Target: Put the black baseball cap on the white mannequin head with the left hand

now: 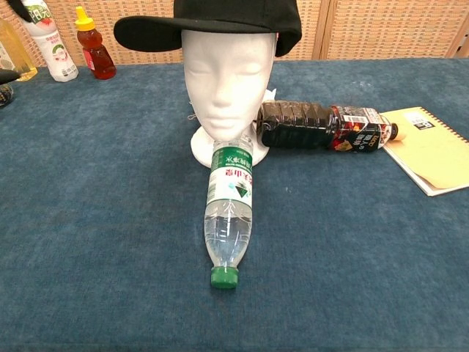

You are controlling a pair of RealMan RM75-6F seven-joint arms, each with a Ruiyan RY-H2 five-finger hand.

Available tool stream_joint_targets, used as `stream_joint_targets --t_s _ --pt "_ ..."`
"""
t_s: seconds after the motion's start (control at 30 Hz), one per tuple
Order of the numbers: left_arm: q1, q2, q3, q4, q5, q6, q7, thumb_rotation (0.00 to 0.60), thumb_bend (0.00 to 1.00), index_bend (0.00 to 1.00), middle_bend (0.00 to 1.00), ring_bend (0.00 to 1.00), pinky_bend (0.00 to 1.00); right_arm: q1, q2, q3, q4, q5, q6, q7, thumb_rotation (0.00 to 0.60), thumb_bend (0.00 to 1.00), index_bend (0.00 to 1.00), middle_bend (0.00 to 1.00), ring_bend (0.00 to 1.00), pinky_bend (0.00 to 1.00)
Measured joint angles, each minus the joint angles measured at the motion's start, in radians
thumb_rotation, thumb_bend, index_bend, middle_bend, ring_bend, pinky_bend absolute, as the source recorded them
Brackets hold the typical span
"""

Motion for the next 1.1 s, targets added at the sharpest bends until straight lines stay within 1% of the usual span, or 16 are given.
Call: stream_joint_targets --t_s 0.1,0.23,0.33,0.4,0.5,0.7,0.9,1.1 --pt "0.048 0.037 0.013 -0.011 -0.044 0.012 -0.015 0.600 0.20 0.42 0.20 0.13 0.38 -0.001 -0.004 0.012 0.002 0.018 0.004 -0.022 0.600 0.13 0.35 0.39 0.44 0.42" --pt "0.105 0.087 0.035 -0.026 -0.108 0.012 -0.017 0.600 0.24 0.48 0.27 0.20 0.45 -0.004 -0.012 0.032 0.009 0.041 0.017 -0.064 0.600 0.15 0.35 0.39 0.44 0.41" --pt "0.146 0.133 0.052 -0.046 -0.156 0.009 -0.007 0.600 0.24 0.51 0.30 0.21 0.45 -0.006 -0.020 0.048 0.018 0.057 0.030 -0.105 0.600 0.15 0.35 0.39 0.44 0.41" --pt "0.175 0.158 0.059 -0.055 -0.174 0.017 -0.005 0.600 0.24 0.52 0.31 0.21 0.45 -0.008 -0.027 0.059 0.024 0.068 0.039 -0.130 0.600 0.15 0.35 0.39 0.44 0.41" --pt "0.215 0.175 0.066 -0.059 -0.179 0.048 -0.008 0.600 0.24 0.52 0.32 0.21 0.45 -0.012 -0.036 0.075 0.035 0.087 0.052 -0.145 0.600 0.15 0.35 0.39 0.44 0.41" --pt "0.273 0.209 0.077 -0.065 -0.163 0.083 -0.031 0.600 0.24 0.52 0.32 0.21 0.45 -0.016 -0.040 0.082 0.042 0.091 0.062 -0.142 0.600 0.15 0.35 0.39 0.44 0.41" --pt "0.306 0.217 0.076 -0.075 -0.138 0.103 -0.047 0.600 0.24 0.52 0.32 0.21 0.45 -0.011 -0.041 0.065 0.043 0.066 0.048 -0.123 0.600 0.15 0.35 0.39 0.44 0.41" --pt "0.335 0.225 0.066 -0.080 -0.141 0.110 -0.050 0.600 0.25 0.52 0.32 0.21 0.45 0.001 -0.034 0.046 0.037 0.053 0.007 -0.099 0.600 0.15 0.35 0.39 0.44 0.41"
